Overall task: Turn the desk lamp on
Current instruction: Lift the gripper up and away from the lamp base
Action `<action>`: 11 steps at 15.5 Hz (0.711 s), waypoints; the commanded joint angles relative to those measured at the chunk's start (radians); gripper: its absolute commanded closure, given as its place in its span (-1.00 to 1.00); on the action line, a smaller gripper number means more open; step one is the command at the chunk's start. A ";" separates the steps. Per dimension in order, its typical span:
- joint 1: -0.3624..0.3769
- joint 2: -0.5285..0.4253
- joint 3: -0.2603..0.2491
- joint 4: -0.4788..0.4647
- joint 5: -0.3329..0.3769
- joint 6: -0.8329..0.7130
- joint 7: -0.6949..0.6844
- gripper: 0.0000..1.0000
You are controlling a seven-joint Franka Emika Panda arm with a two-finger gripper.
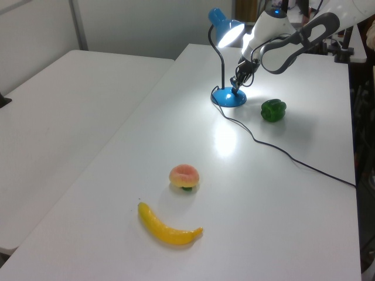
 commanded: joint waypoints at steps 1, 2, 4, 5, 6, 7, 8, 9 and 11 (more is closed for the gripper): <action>-0.002 0.015 -0.006 0.008 -0.021 0.025 0.009 1.00; -0.002 0.009 -0.006 0.008 -0.021 0.022 0.011 1.00; 0.000 -0.023 -0.002 -0.002 -0.019 0.007 0.011 1.00; 0.001 -0.043 -0.002 -0.005 -0.019 -0.036 0.012 1.00; 0.007 -0.066 -0.002 -0.007 -0.019 -0.094 0.012 1.00; 0.010 -0.092 0.004 -0.007 -0.019 -0.154 0.012 1.00; 0.017 -0.115 0.008 -0.007 -0.021 -0.217 0.011 1.00; 0.030 -0.138 0.010 -0.007 -0.021 -0.289 0.006 1.00; 0.064 -0.180 0.013 -0.007 -0.021 -0.404 0.005 1.00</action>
